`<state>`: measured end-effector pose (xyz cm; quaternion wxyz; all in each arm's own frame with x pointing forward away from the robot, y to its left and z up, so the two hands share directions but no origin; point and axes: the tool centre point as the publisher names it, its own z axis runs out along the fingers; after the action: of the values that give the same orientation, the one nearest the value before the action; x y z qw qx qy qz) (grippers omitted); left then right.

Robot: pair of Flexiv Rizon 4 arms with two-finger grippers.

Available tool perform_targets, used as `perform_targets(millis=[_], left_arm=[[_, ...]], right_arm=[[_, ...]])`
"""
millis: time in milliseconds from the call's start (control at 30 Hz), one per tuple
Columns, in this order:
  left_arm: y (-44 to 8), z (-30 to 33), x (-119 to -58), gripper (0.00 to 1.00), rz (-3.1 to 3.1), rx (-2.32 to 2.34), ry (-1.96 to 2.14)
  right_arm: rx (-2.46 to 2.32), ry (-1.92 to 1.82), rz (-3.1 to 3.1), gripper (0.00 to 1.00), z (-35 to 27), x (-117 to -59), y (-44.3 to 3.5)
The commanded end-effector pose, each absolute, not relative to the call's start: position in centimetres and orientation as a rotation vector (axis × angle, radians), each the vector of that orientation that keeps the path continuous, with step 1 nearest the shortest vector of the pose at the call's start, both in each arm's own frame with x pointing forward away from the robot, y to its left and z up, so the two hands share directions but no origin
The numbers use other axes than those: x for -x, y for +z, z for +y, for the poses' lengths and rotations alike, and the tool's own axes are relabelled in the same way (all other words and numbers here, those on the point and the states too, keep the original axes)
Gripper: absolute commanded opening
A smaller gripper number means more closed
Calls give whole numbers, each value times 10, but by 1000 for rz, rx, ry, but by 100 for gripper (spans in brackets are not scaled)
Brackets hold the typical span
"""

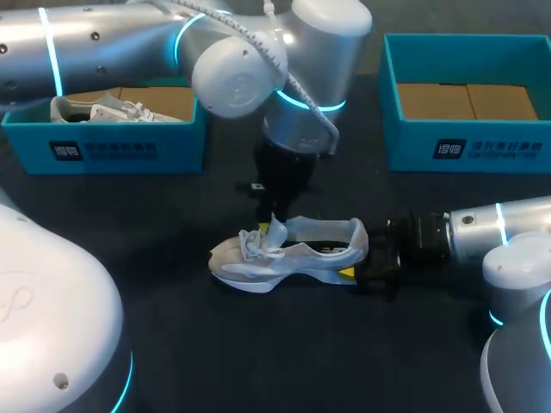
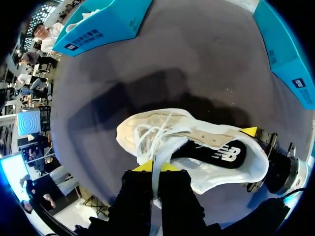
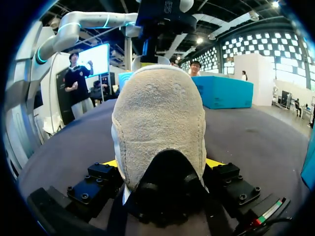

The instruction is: Take the shoe out of the shoebox, open the shoe tongue, remove and reinsert the insole, then place the shoe into the shoebox

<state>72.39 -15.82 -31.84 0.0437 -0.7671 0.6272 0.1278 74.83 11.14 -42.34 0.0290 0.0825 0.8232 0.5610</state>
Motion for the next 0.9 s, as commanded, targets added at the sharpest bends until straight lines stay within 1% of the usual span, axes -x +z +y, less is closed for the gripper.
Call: perform_targets(millis=[33,333,600,900], left_arm=[[-320,-142,-722,0,1971,2389,277],[-316,-113,-715,0,2092,2456,64],[-323,-94,-713,0,2162,2492,-42],[-348,-79,-712,0,2343,2479,-264]], right_arm=[[-256,1726,2542,0,112,-748,-423],[-256,1726,2542,0,112,-748,-423],[-256,1726,2542,0,112,-748,-423],[-256,1726,2542,0,112,-748,-423]])
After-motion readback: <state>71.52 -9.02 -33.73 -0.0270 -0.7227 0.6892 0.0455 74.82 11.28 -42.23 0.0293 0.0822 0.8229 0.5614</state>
